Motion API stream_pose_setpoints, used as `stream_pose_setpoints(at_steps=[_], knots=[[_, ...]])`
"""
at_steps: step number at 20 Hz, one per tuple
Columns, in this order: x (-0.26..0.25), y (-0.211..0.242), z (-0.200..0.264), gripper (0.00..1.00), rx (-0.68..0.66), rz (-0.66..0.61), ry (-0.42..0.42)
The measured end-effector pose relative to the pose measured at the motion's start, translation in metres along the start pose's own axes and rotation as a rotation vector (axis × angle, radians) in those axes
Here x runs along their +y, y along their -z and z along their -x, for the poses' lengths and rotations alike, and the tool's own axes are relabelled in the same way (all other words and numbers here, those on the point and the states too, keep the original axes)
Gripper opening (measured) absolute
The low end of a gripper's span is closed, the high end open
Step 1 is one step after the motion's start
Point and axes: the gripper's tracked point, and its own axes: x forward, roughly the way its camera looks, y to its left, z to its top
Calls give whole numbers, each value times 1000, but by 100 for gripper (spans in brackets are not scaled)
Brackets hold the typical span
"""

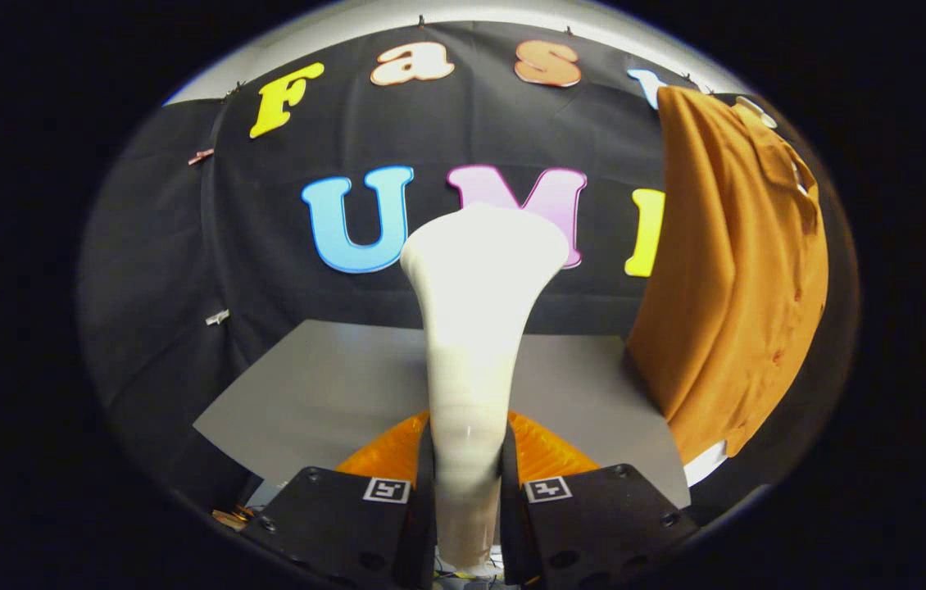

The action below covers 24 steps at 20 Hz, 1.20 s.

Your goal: Iron the clothes twice with a garment steamer, once on the left side and once on the right side.

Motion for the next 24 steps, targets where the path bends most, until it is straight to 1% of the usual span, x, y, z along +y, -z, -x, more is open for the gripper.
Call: stream_pose_setpoints(at_steps=[4,6,9,12,16,19,21,24], knots=[[3,-22,59,36,-118,-12,7],[-3,-34,90,36,-185,1,28],[-23,-43,136,35,-263,4,75],[-56,-52,162,35,-315,-8,131],[-110,-60,177,35,-337,-27,181],[-158,-65,172,35,-332,-42,199],[-185,-68,165,35,-326,-49,198],[-215,-70,145,35,-309,-54,165]])
